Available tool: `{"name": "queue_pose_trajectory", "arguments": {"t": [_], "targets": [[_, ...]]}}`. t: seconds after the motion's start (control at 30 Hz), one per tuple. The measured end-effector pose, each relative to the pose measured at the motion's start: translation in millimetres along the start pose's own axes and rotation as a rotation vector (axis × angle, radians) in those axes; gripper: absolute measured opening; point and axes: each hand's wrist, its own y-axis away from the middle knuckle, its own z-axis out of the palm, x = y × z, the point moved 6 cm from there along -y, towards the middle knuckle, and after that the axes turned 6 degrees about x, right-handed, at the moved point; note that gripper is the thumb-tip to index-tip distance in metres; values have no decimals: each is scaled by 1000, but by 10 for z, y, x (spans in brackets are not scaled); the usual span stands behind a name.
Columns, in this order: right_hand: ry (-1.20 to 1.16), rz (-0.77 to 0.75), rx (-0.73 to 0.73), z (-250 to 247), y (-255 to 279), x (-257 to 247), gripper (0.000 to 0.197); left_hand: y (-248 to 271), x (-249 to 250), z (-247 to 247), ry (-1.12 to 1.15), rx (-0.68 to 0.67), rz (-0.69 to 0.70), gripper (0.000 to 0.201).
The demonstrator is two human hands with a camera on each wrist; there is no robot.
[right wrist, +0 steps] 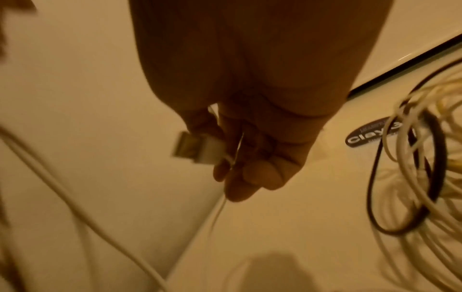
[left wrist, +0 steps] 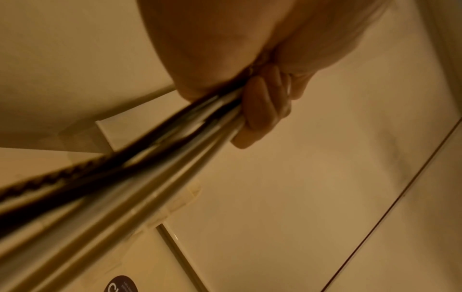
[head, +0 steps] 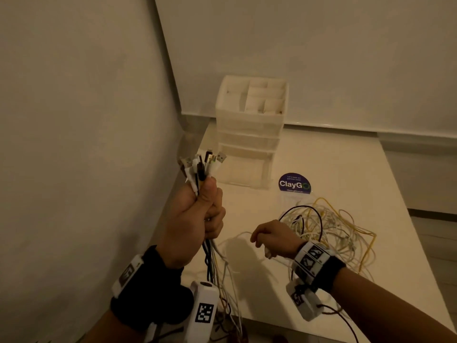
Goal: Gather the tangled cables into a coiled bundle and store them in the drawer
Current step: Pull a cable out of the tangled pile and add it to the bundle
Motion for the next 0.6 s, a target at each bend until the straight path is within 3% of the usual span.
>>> {"name": "queue_pose_trajectory", "arguments": {"t": [0.1, 0.17, 0.33, 0.43, 0.53, 0.6], "targets": [[-376, -53, 16, -337, 428, -130, 44, -91, -23, 109, -17, -22, -14, 39], [-426, -195, 44, -544, 691, -186, 49, -150, -55, 215, -35, -52, -19, 39], [-438, -508, 420, -1049, 1268, -305, 9, -237, -126, 625, -82, -152, -24, 33], [-589, -578, 590, -1227, 1489, -357, 34, -261, -141, 869, -74, -194, -15, 30], [-1014, -484, 455, -1188, 1573, -483, 42, -275, -147, 1065, -73, -202, -3, 31], [-1044, -442, 387, -1115, 1618, -628, 38, -263, -143, 1163, -89, -211, 13, 34]]}}
